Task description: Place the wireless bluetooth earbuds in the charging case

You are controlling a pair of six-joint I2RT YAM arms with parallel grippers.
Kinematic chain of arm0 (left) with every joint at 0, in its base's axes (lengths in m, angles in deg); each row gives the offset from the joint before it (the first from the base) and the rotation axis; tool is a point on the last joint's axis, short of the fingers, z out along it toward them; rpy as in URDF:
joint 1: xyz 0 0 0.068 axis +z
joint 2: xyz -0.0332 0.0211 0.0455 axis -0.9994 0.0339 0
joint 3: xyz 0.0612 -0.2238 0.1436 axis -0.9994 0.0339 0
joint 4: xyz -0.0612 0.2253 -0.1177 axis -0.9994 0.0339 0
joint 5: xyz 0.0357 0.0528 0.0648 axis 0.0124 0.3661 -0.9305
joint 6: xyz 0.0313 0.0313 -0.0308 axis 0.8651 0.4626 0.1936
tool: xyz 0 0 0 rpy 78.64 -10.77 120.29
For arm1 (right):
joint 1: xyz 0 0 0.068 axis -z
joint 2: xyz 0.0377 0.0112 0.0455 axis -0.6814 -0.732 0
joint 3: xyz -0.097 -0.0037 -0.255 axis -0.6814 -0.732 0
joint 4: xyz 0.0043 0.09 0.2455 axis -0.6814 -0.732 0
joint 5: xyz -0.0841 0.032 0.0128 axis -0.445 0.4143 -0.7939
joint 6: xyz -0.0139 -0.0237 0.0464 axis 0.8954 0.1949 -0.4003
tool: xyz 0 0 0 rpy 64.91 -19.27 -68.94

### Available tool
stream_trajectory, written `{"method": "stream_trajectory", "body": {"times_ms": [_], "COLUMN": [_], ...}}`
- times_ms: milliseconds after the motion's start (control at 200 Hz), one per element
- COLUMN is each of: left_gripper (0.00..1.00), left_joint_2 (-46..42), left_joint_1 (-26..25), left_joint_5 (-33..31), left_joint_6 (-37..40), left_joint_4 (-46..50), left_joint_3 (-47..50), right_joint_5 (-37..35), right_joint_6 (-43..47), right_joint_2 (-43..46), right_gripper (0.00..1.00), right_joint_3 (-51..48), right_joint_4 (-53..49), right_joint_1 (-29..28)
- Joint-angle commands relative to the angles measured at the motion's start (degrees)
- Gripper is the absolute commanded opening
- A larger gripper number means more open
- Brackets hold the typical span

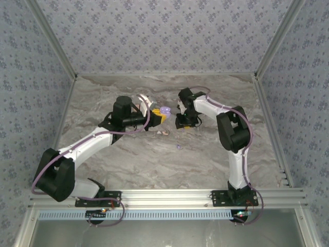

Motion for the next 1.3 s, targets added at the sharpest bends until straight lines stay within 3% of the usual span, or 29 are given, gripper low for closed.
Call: {"method": "stream_trajectory", "body": {"times_ms": [0,1084,1294], "left_gripper": [0.12,0.12,0.12], "left_joint_2": [-1.82,-2.41,-2.85], "left_joint_1": [0.40,0.47,0.50], "left_joint_5": [0.19,-0.01,-0.25], "left_joint_6": [1.27,1.56,1.58], "left_joint_4": [0.29,0.29,0.31], "left_joint_3": [-0.66,0.07,0.40], "right_joint_5": [-1.95,-6.74,-5.96], "right_joint_6": [-0.83,-1.52,-3.06], "right_joint_2": [-1.13,-6.43,-5.70], "right_gripper": [0.39,0.35,0.26], "right_joint_3": [1.81,4.46,2.96], "right_joint_4": [-3.17,-5.09,-3.33], "right_joint_1": [-0.48,-2.22,-1.71]}}
